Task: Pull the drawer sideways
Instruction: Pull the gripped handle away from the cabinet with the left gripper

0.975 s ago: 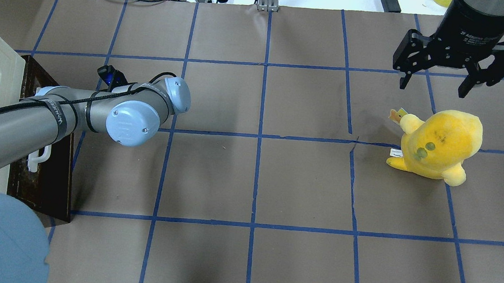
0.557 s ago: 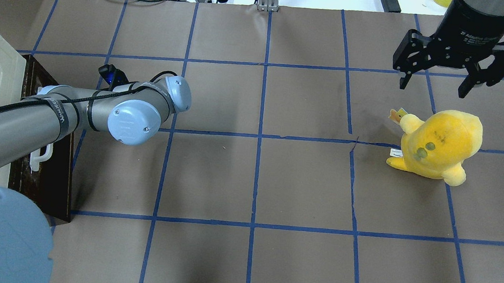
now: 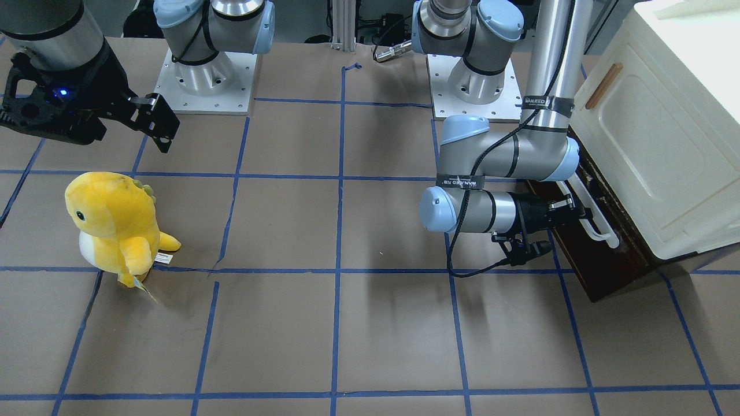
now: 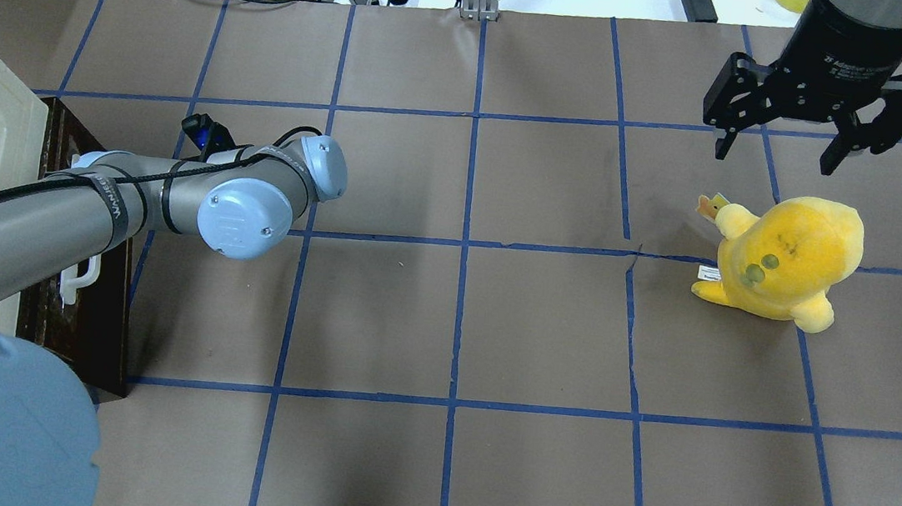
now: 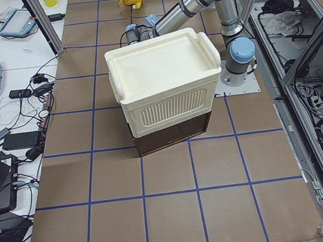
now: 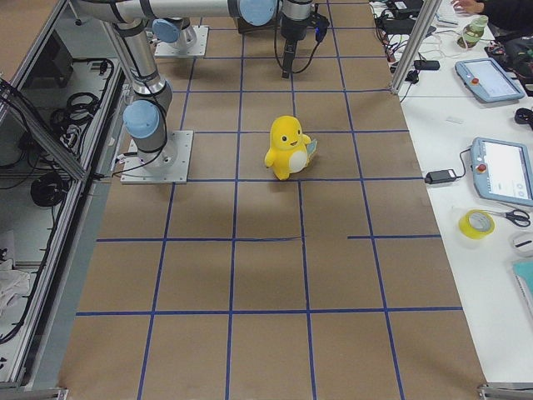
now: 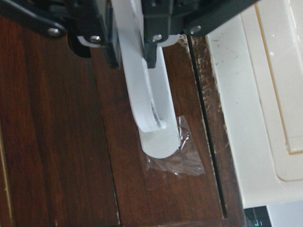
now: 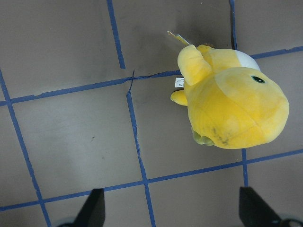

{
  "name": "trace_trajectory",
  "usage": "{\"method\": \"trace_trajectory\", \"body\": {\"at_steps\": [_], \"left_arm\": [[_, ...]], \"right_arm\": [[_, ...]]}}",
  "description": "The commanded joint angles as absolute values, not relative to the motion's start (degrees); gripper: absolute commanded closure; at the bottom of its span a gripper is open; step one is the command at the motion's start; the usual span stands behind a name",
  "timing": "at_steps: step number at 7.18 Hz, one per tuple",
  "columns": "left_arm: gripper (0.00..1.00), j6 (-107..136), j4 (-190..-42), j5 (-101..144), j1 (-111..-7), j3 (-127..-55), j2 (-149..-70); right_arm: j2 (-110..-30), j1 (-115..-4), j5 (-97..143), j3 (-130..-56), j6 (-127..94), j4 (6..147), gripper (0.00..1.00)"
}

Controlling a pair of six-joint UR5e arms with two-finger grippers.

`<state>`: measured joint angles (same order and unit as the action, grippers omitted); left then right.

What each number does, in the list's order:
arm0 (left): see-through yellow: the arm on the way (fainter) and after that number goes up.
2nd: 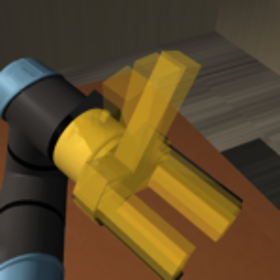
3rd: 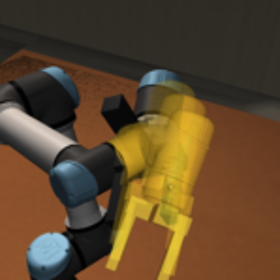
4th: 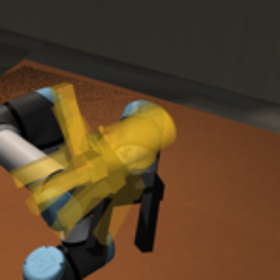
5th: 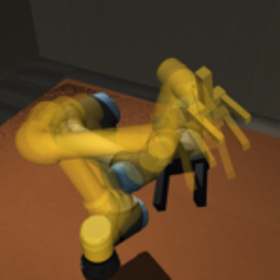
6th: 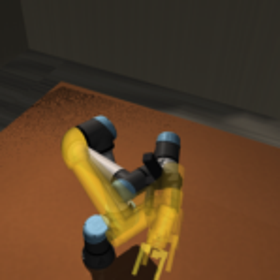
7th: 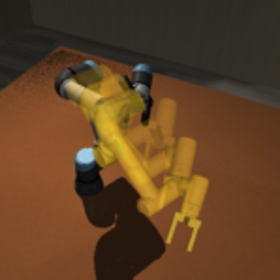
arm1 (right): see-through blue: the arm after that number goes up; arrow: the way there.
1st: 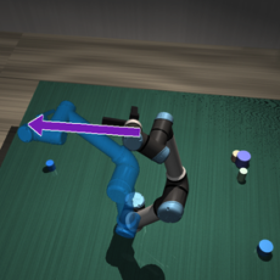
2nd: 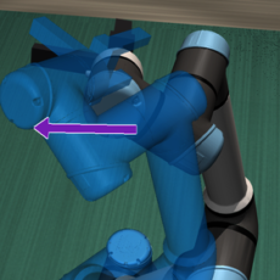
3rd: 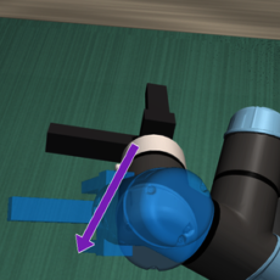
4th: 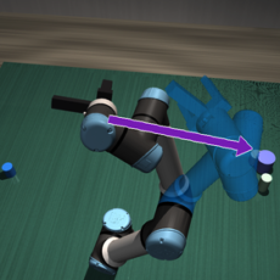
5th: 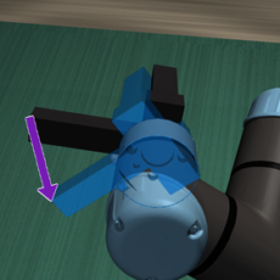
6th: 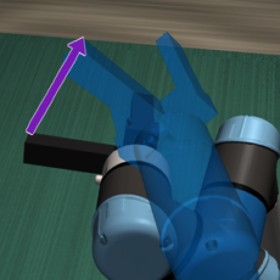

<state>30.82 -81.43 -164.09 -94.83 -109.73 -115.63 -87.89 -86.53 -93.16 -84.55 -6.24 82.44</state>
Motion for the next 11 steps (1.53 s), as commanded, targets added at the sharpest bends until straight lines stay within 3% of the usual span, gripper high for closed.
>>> {"method": "trace_trajectory", "body": {"at_steps": [1,11], "left_arm": [[0.98,30.8,-81.4,-164.0,-96.3,-109.2,-115.6],[1.00,30.1,-80.9,-161.4,-99.2,-106.5,-117.1]], "right_arm": [[-87.9,-86.6,-93.2,-84.6,-6.2,82.4,0.00],[-87.9,-86.5,-93.2,-84.6,-6.2,82.4,0.00]]}}
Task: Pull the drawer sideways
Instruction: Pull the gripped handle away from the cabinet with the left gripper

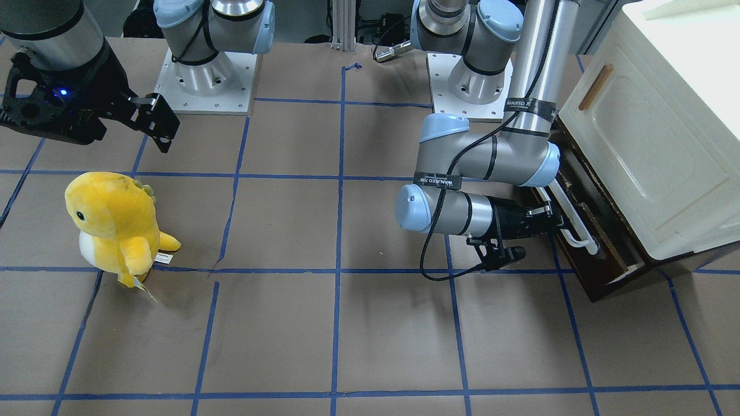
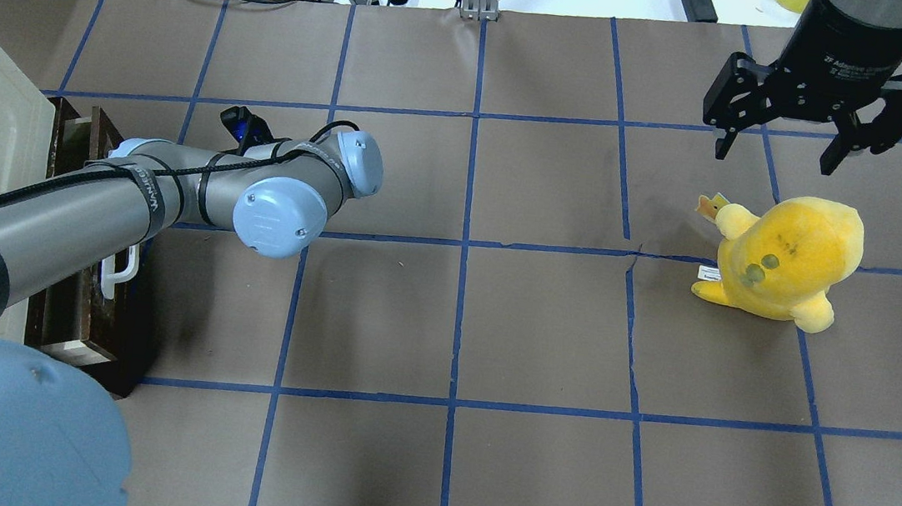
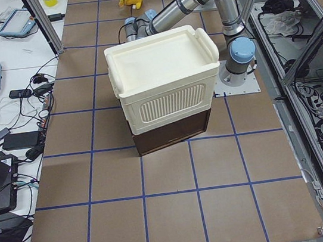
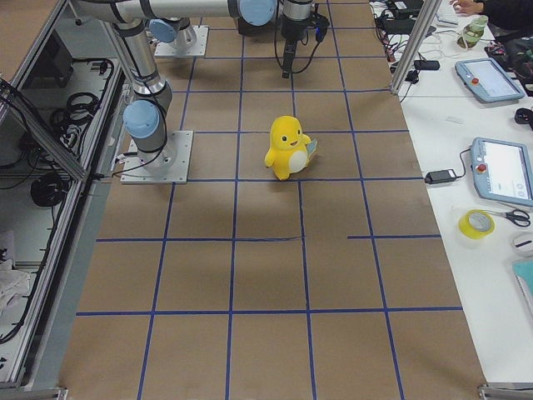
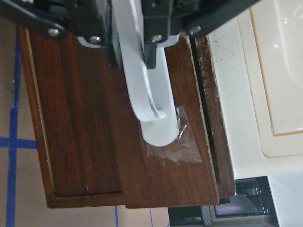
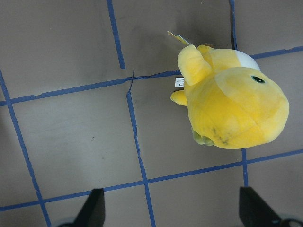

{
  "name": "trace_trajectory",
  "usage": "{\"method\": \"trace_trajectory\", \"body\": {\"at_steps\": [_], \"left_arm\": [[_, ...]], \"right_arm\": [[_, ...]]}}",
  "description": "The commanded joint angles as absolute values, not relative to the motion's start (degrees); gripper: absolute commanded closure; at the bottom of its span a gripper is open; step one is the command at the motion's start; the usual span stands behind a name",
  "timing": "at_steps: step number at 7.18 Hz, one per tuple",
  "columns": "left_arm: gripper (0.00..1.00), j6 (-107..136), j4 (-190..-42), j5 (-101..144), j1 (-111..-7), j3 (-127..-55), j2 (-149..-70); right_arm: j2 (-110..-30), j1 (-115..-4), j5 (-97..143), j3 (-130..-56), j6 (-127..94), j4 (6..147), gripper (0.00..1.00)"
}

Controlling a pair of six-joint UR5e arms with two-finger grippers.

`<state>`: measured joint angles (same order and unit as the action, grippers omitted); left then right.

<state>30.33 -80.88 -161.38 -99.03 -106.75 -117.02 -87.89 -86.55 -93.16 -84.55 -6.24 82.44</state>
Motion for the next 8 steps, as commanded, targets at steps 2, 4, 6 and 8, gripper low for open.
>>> {"method": "trace_trajectory", "body": {"at_steps": [2,4,6,8], "left_arm": [[1.00,29.0,-80.9,-161.3,-99.2,-106.0,-117.0],[1.00,27.9,-80.8,-160.8,-99.9,-105.4,-117.0],[1.00,28.1,-81.1,-160.2,-100.2,-104.8,-117.2],[1.00,27.7,-81.3,-160.1,-100.3,-104.8,-117.2]], "right_arm": [[-87.9,-86.6,-93.2,-84.6,-6.2,82.4,0.00],[-87.9,-86.5,-93.2,-84.6,-6.2,82.4,0.00],[-87.9,-86.6,-93.2,-84.6,-6.2,82.4,0.00],[-87.9,-86.5,-93.2,-84.6,-6.2,82.4,0.00]]}}
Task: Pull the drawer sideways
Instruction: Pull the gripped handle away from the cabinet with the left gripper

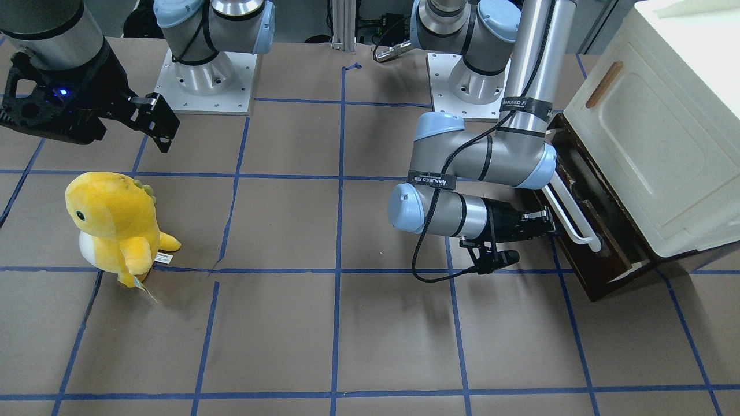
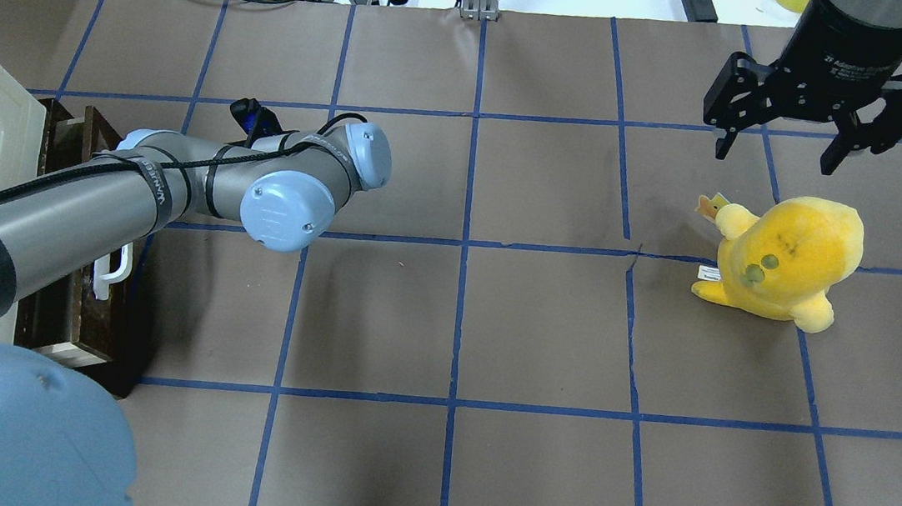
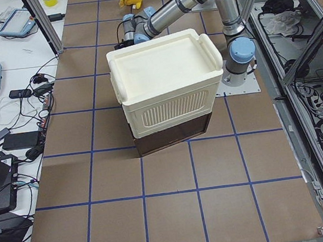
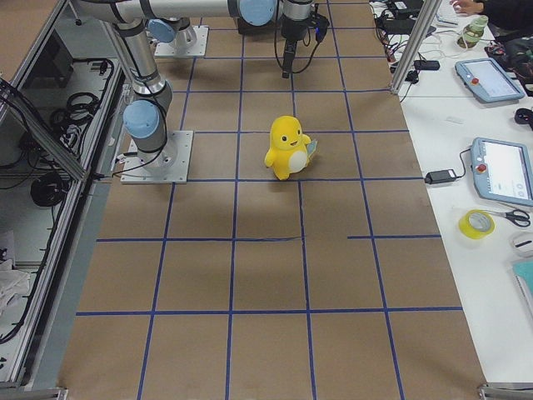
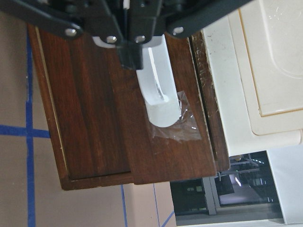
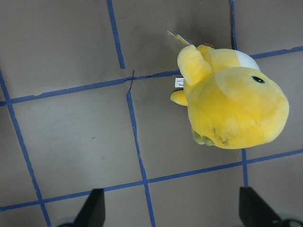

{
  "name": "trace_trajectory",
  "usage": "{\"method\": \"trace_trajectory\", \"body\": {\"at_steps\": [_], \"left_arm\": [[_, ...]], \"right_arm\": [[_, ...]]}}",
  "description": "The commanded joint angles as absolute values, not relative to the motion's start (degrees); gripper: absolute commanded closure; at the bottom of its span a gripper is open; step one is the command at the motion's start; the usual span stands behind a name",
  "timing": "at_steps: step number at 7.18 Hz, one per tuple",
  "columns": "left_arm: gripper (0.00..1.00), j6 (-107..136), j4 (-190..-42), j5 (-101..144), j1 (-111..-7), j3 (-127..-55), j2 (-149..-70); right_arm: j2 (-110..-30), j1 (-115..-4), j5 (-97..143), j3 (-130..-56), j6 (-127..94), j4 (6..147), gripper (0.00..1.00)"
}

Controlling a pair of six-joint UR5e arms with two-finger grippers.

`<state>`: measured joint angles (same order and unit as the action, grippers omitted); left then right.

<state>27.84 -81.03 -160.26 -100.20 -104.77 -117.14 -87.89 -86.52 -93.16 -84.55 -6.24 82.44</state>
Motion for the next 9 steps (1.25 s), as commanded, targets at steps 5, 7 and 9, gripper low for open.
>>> {"method": "trace_trajectory", "body": {"at_steps": [5,7,9], "left_arm": [[0.03,27.9,-81.8,-160.7,-99.4,-106.7,-116.5],[0.06,28.5,-81.7,-160.9,-98.0,-108.3,-115.6],[0.39,28.6,-81.7,-160.8,-97.8,-108.3,-115.4]], "right_arm": [[-87.9,-86.6,-93.2,-84.6,-6.2,82.4,0.00],[-87.9,-86.6,-93.2,-84.6,-6.2,82.4,0.00],[-87.9,-86.6,-93.2,-84.6,-6.2,82.4,0.00]]}}
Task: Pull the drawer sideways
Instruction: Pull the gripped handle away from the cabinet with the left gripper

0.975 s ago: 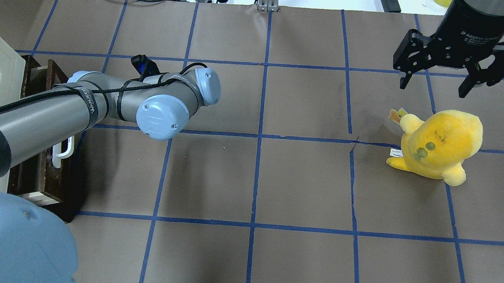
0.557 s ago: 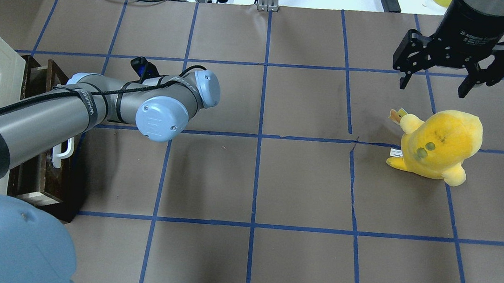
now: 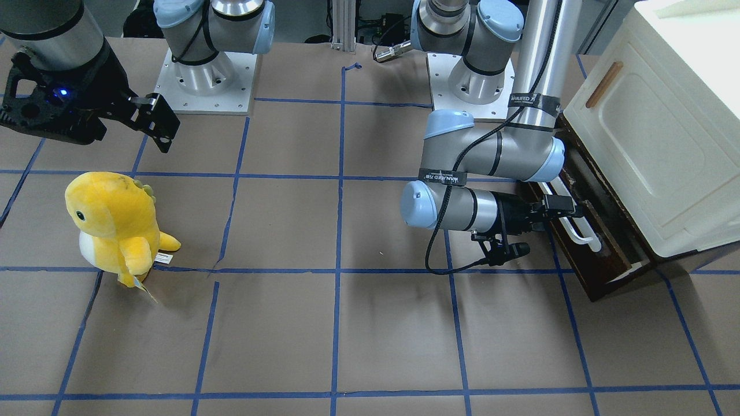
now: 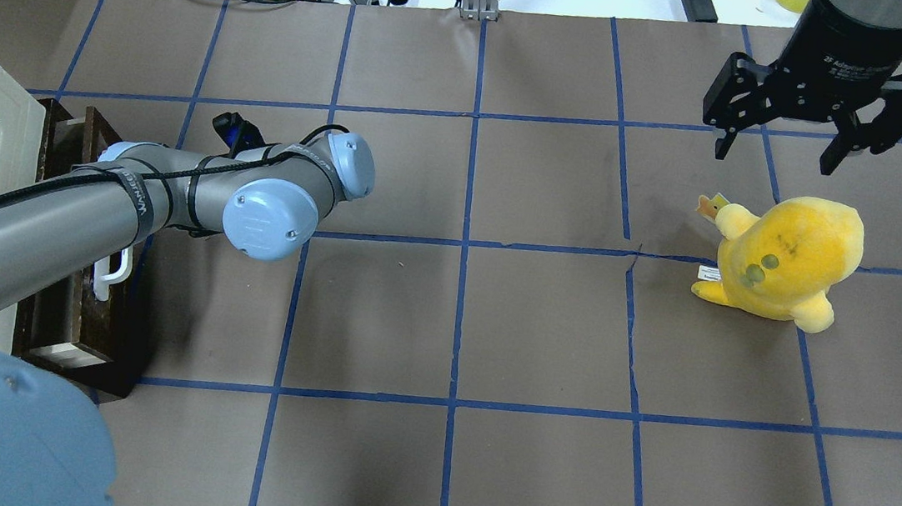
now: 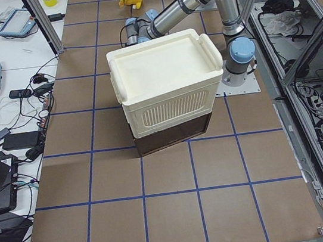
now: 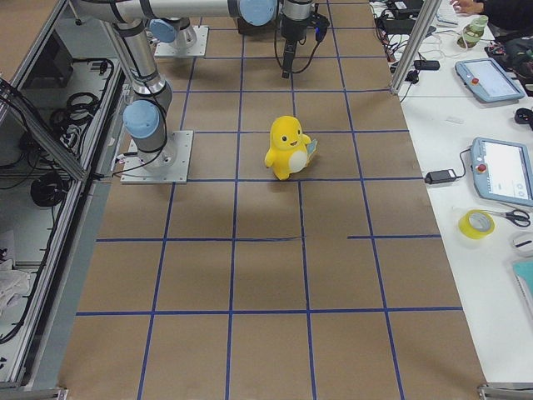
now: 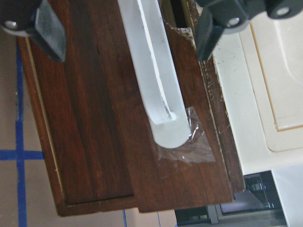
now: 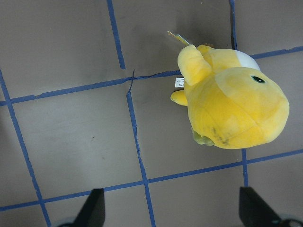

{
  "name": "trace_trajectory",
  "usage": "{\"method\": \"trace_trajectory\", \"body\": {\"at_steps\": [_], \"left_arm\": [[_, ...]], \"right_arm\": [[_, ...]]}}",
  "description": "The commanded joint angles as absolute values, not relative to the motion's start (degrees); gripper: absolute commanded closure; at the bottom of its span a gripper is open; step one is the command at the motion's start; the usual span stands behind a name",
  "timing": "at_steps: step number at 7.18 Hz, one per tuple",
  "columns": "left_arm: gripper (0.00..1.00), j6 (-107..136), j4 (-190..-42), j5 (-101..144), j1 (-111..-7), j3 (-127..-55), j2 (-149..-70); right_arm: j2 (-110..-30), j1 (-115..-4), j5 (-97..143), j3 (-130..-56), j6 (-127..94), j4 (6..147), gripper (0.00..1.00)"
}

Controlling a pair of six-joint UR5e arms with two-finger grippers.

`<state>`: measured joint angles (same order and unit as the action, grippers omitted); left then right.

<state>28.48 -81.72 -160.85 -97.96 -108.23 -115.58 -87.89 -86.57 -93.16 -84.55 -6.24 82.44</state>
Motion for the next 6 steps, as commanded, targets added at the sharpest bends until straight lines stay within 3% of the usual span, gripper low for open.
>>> {"method": "trace_trajectory", "body": {"at_steps": [1,3,5,6], "left_arm": [[0.59,28.7,-81.7,-160.8,-97.8,-108.3,-115.4],[0.77,28.7,-81.7,-160.3,-97.8,-108.4,-115.4],[0.89,28.0,-81.6,-160.4,-97.8,-108.0,-115.3],[0.90,27.7,-81.5,-160.5,-97.8,-107.9,-115.2]], "right_arm": [[-87.9,-86.6,-93.2,-84.6,-6.2,82.4,0.00],[-87.9,-86.6,-93.2,-84.6,-6.2,82.4,0.00],[-87.9,-86.6,-93.2,-84.6,-6.2,82.4,0.00],[-87.9,-86.6,-93.2,-84.6,-6.2,82.4,0.00]]}}
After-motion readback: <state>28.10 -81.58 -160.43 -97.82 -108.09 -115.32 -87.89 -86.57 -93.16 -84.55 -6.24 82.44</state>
